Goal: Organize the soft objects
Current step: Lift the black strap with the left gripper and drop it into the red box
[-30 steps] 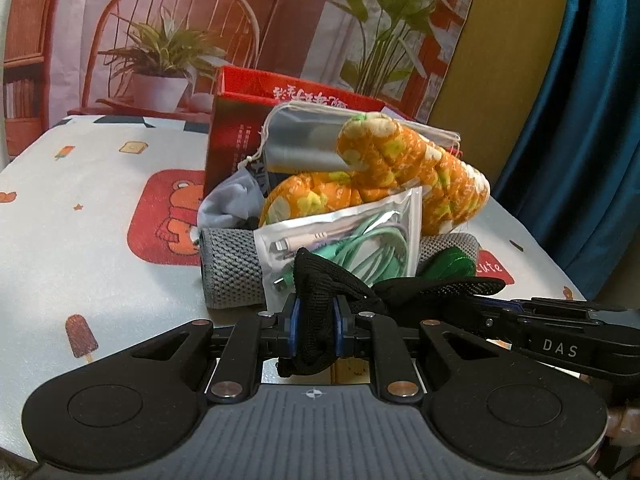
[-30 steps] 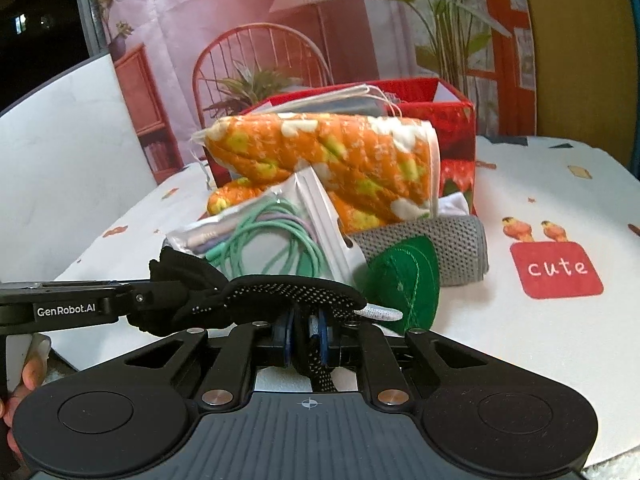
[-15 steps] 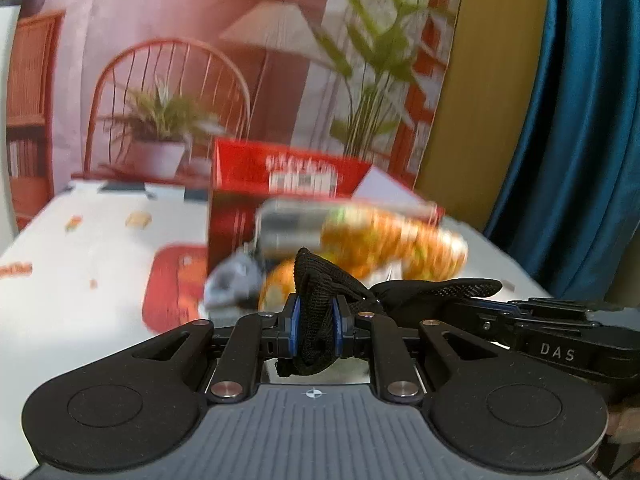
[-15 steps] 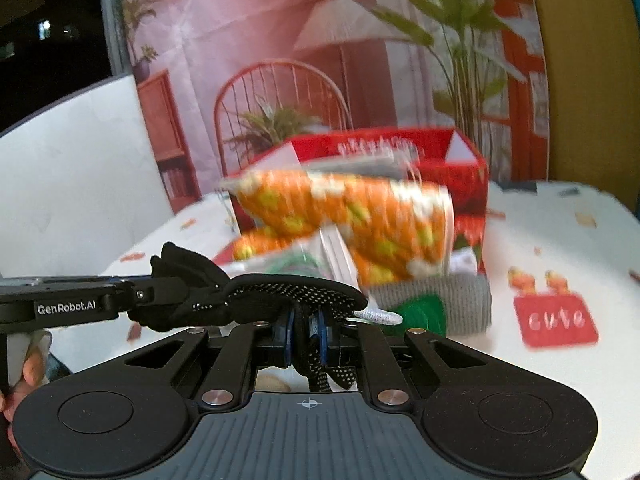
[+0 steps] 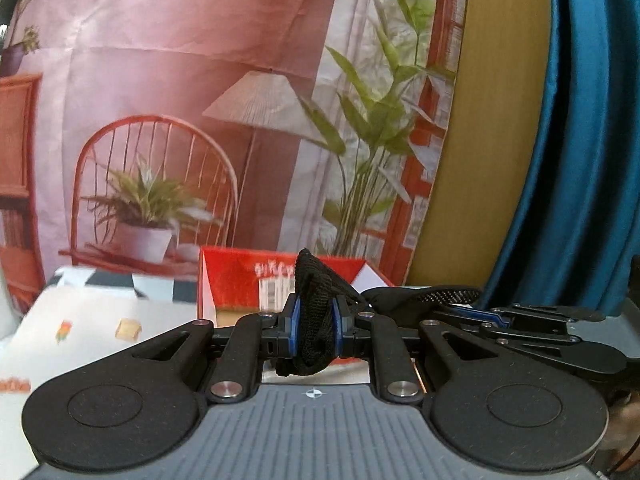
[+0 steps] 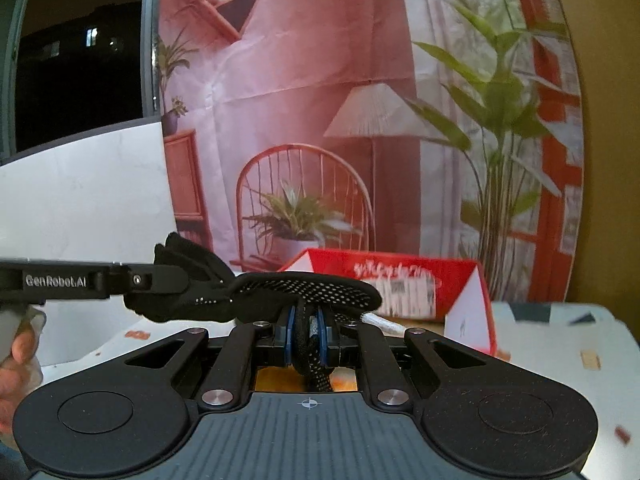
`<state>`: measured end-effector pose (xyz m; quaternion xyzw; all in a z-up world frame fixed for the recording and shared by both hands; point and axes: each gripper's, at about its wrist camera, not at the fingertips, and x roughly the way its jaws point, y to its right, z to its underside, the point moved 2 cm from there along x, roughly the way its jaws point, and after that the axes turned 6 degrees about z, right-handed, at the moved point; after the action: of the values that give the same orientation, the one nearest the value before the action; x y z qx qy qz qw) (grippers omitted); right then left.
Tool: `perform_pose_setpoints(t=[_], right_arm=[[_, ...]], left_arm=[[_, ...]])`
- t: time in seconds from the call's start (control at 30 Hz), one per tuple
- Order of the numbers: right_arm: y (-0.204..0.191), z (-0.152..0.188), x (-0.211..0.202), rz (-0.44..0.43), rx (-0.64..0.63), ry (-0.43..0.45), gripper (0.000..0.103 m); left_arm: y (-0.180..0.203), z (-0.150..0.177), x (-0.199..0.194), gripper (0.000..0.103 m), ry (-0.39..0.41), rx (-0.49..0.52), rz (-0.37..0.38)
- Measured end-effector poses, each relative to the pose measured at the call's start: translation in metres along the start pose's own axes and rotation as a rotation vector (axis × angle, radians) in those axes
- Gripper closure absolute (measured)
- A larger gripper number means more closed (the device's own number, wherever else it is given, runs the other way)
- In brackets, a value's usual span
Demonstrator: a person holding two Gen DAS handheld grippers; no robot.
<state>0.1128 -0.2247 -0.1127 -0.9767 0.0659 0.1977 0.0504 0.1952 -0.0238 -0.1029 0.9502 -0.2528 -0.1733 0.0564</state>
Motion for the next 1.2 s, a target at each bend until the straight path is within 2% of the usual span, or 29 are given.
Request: perform_pose_setpoints(t=[0.27,0.57,0.7,0.83,1.03,1.2], right_arm=[[0.023,-0.033,0.048,0.021,-0.016,0.005,0.092],[0.052,-0.052,0.092,0.032,-0.019,-0.016,0.092],[0.062,-0.06,0.11,0.037,-0.025,-0.018,0.092],[0.072,-0.053,0.134,0.042,-0.006,-0.067,0.092],[0.091,-0.015,0.173,0.038,0.109,-0.26,0.092],[0.095,0.009,0.187,0.04,0.175,-0.345,0.091]], left_arm=[[-0.006,-0.031,0.054,0.086,-0.032,-0.007,0.011],[-0.008,-0.06,0.095,0.086,-0.002,0.01,0.013],[-0.012,-0.064,0.117,0.086,-0.015,0.007,0.004],[-0.026,-0.051,0.147,0.086,-0.127,-0.037,0.011],[-0.051,-0.014,0.182,0.085,-0.319,-0.15,0.015],[-0.061,-0.002,0.19,0.084,-0.366,-0.157,0.008]])
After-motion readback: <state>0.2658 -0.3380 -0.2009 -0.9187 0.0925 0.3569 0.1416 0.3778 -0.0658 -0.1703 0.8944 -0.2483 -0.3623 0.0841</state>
